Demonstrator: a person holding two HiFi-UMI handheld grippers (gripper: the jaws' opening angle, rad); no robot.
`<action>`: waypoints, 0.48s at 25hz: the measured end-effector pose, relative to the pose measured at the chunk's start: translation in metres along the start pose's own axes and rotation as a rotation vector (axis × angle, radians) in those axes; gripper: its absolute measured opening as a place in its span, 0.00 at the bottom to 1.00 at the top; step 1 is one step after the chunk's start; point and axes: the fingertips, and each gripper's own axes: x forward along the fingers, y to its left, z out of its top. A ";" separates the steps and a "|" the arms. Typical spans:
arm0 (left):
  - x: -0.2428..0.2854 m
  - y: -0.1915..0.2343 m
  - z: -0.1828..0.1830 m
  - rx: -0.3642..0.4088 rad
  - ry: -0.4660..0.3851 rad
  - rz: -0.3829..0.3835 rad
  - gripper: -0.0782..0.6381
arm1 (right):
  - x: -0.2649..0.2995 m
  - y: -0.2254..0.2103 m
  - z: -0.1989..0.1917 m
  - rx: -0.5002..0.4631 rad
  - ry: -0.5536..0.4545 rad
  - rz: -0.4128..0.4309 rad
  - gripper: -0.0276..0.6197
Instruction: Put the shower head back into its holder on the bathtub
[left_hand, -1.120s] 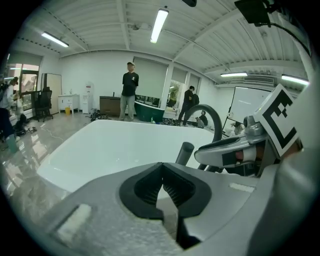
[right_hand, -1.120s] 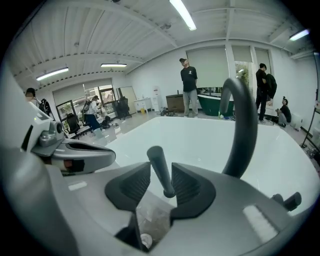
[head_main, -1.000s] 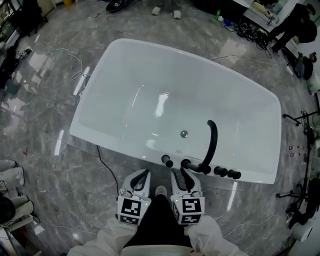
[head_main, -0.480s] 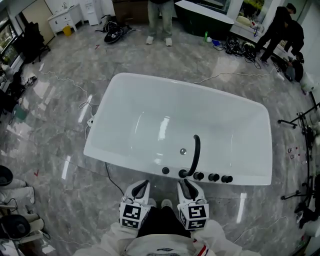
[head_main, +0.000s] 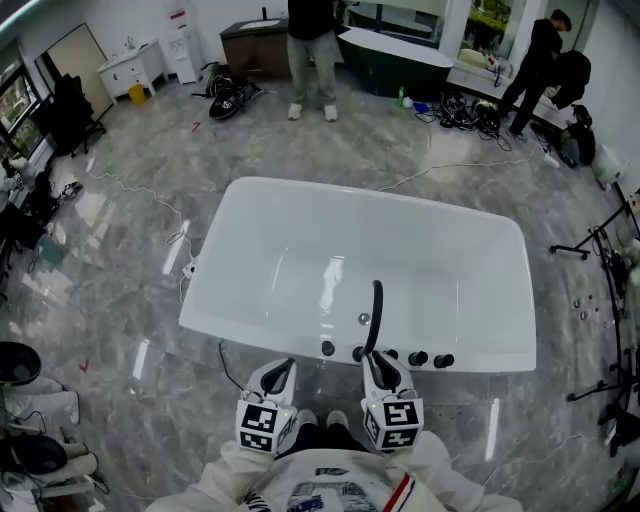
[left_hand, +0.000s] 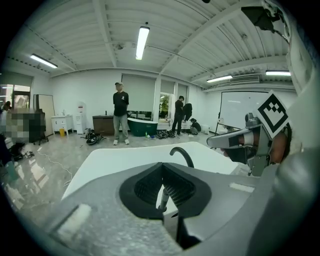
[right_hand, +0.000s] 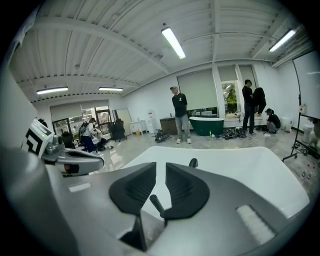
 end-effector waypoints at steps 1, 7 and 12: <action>-0.002 -0.002 0.004 -0.003 -0.006 -0.003 0.11 | -0.003 0.001 0.005 0.003 -0.016 0.001 0.14; -0.001 -0.016 0.018 0.018 -0.047 0.015 0.11 | -0.011 -0.003 0.009 -0.001 -0.057 0.025 0.12; -0.006 -0.025 0.018 0.017 -0.055 0.016 0.11 | -0.023 -0.006 0.004 0.002 -0.058 0.014 0.09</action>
